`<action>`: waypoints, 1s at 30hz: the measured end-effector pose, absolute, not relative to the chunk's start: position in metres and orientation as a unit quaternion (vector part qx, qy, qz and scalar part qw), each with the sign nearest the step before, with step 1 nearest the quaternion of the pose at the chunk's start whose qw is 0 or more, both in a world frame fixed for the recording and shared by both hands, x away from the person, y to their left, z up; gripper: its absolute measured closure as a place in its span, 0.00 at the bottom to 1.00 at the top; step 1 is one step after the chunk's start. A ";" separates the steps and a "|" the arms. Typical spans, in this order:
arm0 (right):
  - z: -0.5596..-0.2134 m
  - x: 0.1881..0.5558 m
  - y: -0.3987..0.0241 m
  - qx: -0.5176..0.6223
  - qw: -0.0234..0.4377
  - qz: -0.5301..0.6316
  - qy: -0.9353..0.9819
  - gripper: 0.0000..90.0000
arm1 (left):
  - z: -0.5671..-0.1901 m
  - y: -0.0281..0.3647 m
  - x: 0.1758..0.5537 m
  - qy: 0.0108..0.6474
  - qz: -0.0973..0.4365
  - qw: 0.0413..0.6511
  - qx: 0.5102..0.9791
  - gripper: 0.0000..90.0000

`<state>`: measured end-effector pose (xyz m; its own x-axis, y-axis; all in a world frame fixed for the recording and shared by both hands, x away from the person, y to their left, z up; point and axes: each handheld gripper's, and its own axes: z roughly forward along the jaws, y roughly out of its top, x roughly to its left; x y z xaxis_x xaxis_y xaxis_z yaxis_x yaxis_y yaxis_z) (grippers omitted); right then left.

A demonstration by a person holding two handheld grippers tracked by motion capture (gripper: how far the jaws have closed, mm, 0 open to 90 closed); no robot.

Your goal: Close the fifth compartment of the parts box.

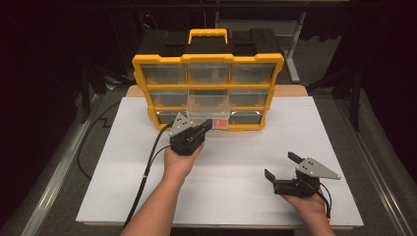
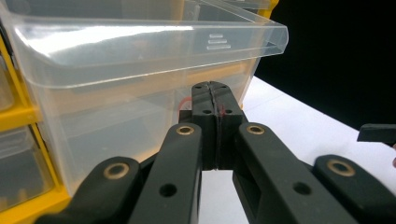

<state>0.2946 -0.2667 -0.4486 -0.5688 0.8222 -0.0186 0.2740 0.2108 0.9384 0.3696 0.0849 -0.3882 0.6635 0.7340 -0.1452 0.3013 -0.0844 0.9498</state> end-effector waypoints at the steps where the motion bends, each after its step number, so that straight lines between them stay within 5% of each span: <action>1: -0.448 0.294 -0.267 0.376 0.272 0.503 0.729 0.00 | -0.387 0.084 0.369 0.363 0.193 0.568 0.713 1.00; 30: -0.447 0.293 -0.268 0.378 0.275 0.503 0.727 0.00 | -0.372 0.084 0.385 0.377 0.210 0.564 0.704 1.00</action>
